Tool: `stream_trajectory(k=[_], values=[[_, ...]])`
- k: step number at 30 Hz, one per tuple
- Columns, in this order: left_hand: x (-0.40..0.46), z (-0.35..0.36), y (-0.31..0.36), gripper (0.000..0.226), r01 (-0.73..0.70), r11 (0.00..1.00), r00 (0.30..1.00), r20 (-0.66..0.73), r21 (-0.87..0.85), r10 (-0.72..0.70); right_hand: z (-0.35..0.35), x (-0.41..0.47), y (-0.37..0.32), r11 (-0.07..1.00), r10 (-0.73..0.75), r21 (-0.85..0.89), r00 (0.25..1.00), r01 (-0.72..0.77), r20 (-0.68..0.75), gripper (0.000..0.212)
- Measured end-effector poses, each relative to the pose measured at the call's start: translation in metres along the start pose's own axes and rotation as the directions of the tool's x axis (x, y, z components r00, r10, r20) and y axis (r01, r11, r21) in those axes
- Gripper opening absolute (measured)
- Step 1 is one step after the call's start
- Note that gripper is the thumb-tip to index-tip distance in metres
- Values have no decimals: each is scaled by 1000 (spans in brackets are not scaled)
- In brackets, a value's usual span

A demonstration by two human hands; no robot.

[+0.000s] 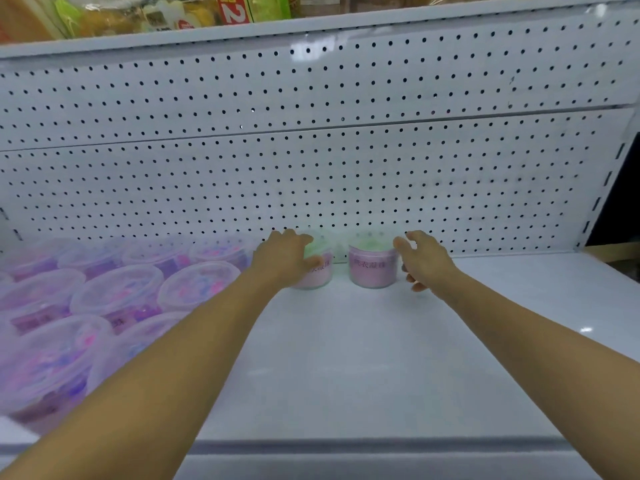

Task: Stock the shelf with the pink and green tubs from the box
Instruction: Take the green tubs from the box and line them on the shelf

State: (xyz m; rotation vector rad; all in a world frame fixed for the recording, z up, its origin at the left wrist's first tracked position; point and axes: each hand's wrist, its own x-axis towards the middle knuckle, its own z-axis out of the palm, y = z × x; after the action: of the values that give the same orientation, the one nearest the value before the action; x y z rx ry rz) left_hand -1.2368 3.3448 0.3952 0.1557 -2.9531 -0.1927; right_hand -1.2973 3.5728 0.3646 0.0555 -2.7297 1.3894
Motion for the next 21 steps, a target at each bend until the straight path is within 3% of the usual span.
stream_trajectory(k=[3,8,14,21], values=[[-24,5,4,64,-53,998,990,-132,-44,47,-12,-24,8,934,-182,-314,983,170,-7,58],[-91,22,19,73,-240,971,909,-351,-1,224,-35,-91,21,746,-463,-552,886,371,-30,60],[-184,36,43,68,-329,943,864,-416,-43,282,-52,-189,50,676,-598,-623,787,392,-153,56],[-301,69,71,60,-542,833,795,-390,-111,465,-64,-321,115,686,-571,-640,801,346,-179,49]])
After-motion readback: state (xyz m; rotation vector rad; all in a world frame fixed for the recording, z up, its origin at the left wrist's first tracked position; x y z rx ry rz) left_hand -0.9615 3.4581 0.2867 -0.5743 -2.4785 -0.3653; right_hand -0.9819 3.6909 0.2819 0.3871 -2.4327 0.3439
